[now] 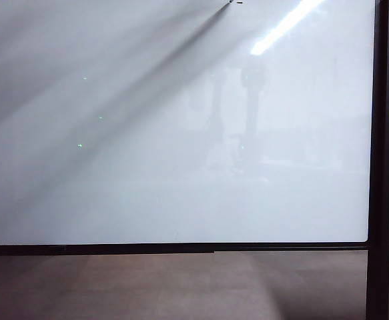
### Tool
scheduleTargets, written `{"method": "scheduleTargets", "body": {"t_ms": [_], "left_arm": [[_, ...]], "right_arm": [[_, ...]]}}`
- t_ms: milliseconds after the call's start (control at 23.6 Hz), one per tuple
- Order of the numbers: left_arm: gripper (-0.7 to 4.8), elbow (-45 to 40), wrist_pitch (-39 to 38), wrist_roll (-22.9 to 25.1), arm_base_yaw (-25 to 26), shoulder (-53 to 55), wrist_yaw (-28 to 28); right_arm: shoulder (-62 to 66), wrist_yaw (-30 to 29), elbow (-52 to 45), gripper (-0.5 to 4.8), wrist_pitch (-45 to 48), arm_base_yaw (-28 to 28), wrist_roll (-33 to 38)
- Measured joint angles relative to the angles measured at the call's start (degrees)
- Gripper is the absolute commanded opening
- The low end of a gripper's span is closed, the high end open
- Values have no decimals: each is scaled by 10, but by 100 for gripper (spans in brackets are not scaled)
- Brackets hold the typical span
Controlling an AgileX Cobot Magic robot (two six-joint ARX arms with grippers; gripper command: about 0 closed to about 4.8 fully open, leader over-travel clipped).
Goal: Reach to the right to find the marker pen, pick it up, and write the number 2 on the whiteboard.
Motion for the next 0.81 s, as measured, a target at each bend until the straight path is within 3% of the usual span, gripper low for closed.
{"method": "scheduleTargets", "body": {"t_ms": [806], "left_arm": [[-5, 0, 0, 0, 0, 0, 0]], "right_arm": [[0, 5, 0, 18, 0, -11, 0]]}}
